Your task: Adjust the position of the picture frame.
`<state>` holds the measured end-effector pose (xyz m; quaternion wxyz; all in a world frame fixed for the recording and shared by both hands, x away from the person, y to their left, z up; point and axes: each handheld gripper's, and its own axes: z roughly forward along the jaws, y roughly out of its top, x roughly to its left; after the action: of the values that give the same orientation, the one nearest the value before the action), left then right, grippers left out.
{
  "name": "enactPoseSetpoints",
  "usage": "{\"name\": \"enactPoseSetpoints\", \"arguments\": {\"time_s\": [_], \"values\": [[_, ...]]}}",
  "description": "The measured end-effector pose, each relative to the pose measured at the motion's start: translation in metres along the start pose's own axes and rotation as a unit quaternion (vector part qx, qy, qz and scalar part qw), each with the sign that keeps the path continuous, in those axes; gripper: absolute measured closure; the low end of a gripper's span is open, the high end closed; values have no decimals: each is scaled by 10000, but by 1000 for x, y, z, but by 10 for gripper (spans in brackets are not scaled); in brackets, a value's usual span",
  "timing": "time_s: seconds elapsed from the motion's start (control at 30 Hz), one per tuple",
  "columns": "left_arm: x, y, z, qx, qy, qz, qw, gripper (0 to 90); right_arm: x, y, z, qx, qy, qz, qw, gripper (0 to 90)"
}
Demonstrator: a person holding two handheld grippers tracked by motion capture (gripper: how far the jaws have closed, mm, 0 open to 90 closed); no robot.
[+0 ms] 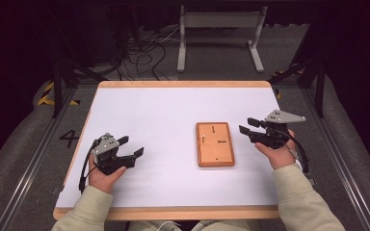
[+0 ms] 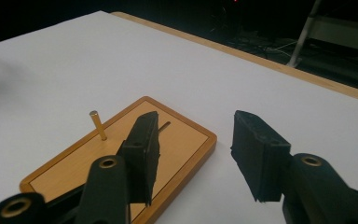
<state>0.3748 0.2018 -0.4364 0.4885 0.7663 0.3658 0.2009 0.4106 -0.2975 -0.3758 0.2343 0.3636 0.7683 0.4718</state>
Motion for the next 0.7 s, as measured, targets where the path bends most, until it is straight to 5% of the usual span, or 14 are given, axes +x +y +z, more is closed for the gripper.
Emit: {"name": "enactPoseSetpoints", "arguments": {"time_s": [0.2, 0.53, 0.7], "values": [[-1, 0, 1, 8, 2, -20, 10000, 256, -8, 6, 10, 300, -4, -247, 9992, 888], [0, -1, 1, 19, -1, -30, 10000, 257, -11, 15, 33, 839, -165, -33, 9963, 900], [0, -4, -2, 79, 39, -66, 9999, 258, -18, 18, 55, 1422, -315, 174, 9892, 900]]}}
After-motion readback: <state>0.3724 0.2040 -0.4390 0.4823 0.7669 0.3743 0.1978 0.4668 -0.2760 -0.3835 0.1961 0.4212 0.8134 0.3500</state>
